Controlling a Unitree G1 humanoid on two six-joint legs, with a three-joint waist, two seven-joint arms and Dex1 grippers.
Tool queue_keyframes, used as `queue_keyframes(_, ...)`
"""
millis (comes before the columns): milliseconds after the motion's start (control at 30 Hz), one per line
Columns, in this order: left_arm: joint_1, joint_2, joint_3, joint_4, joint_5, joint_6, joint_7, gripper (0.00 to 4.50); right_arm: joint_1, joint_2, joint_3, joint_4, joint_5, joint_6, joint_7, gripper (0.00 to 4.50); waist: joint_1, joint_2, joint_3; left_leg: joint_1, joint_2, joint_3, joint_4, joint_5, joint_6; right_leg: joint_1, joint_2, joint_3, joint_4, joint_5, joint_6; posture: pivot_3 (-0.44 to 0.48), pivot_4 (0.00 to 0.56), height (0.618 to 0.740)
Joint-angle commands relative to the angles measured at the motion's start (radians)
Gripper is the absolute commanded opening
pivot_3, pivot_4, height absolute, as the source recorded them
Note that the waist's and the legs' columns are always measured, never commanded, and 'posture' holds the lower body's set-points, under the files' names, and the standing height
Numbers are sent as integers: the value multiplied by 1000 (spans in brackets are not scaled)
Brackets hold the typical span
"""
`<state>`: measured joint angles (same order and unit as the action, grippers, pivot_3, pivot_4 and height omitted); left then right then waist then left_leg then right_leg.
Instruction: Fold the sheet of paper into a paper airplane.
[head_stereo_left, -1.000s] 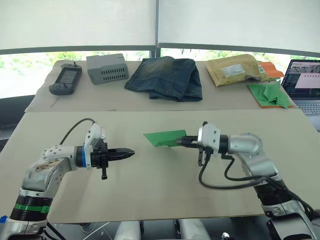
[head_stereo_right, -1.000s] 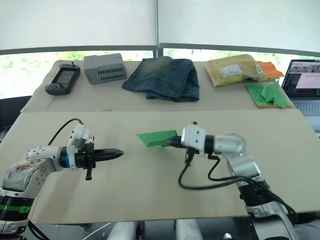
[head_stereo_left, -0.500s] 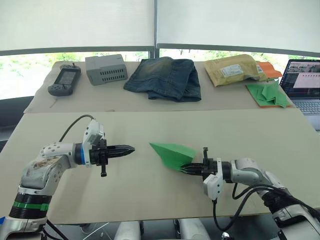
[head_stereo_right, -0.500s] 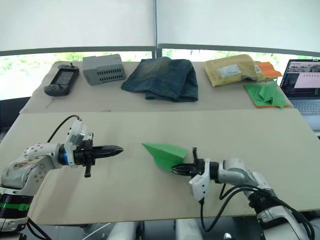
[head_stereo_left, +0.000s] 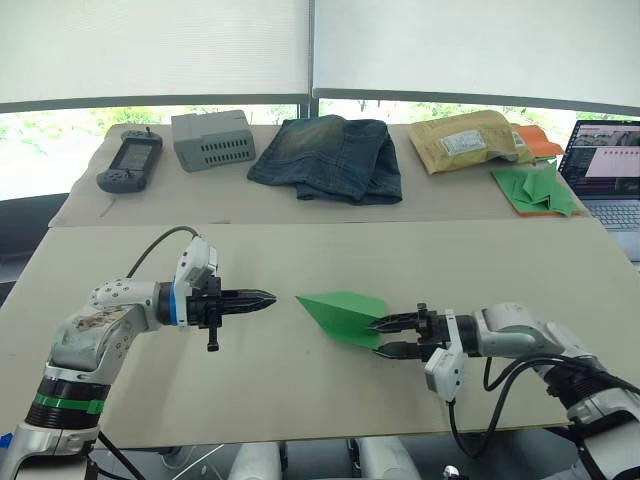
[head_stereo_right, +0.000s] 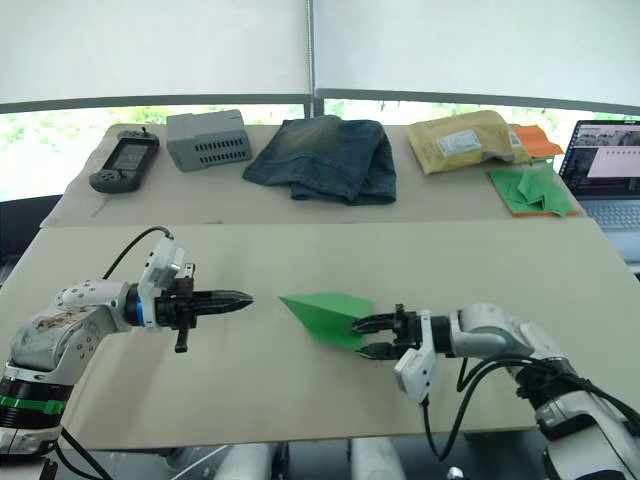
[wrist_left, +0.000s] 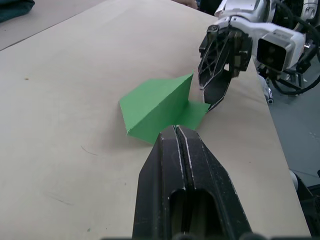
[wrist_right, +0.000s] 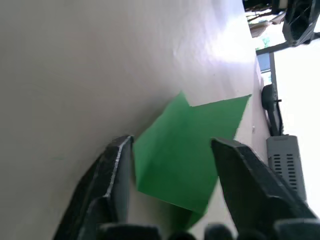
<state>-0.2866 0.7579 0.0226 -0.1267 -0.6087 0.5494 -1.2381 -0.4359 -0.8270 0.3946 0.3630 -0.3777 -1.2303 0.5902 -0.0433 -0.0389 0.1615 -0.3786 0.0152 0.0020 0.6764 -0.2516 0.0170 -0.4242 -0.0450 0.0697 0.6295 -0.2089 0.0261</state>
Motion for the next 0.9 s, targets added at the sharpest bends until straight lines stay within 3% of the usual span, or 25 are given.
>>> queue_keyframes(33, -28, 1, 1, -2, -6, 1, -15, 0, 35, -56, -54, -147, 120, 91, 11, 4040, 1, 0, 0, 0, 0, 0, 0, 0, 0, 0, 0, 0, 0, 0, 0, 0, 150, 728)
queue_keyframes(67, -32, 2, -2, 1, -6, 1, -17, 0, 48, -69, -61, -198, 176, 147, 20, 4365, 1, 0, 0, 0, 0, 0, 0, 0, 0, 0, 0, 0, 0, 0, 0, 0, 150, 728)
queue_keyframes(233, -59, -1, -11, 20, -3, 2, -25, 0, 76, -36, -133, -404, 384, 528, 41, 4365, 1, 0, 0, -1, 1, 0, 1, 0, 0, 0, 0, 0, 0, 0, 1, 0, 150, 728)
queue_keyframes(267, -63, -1, -14, 23, -2, 2, -28, 0, 76, -24, -135, -431, 414, 584, 52, 3787, 1, 0, 0, -1, 1, 0, 1, 0, 0, 0, 0, 0, 0, 0, 1, 0, 150, 728)
queue_keyframes(400, -75, 0, -21, 33, 3, 1, -35, 0, 70, 20, -154, -479, 471, 737, 92, 2484, 4, 0, 0, -1, 0, -1, 1, 0, 0, 0, 1, -1, 0, -1, 2, 0, 150, 728)
queue_keyframes(633, -76, 10, -11, 53, 16, -8, -50, 0, 32, 44, -191, -418, 475, 794, 167, 41, 6, 0, 0, -3, 0, 0, 1, 0, 0, -1, 0, -1, -1, -1, 3, 0, 150, 728)
queue_keyframes(767, -71, 9, -8, 53, 19, -9, -47, 0, 11, 90, -163, -406, 500, 952, 223, 13, 5, 0, 0, -3, 0, 0, 1, 0, 0, -1, 1, -1, 0, -1, 2, 0, 150, 728)
queue_keyframes(900, -63, 8, -16, 56, 40, -27, -43, 0, -29, 166, -121, -407, 521, 1239, 273, 13, 2, 0, 0, -3, 0, 0, 1, 0, 0, -2, 1, -1, 0, 0, 0, 0, 150, 728)
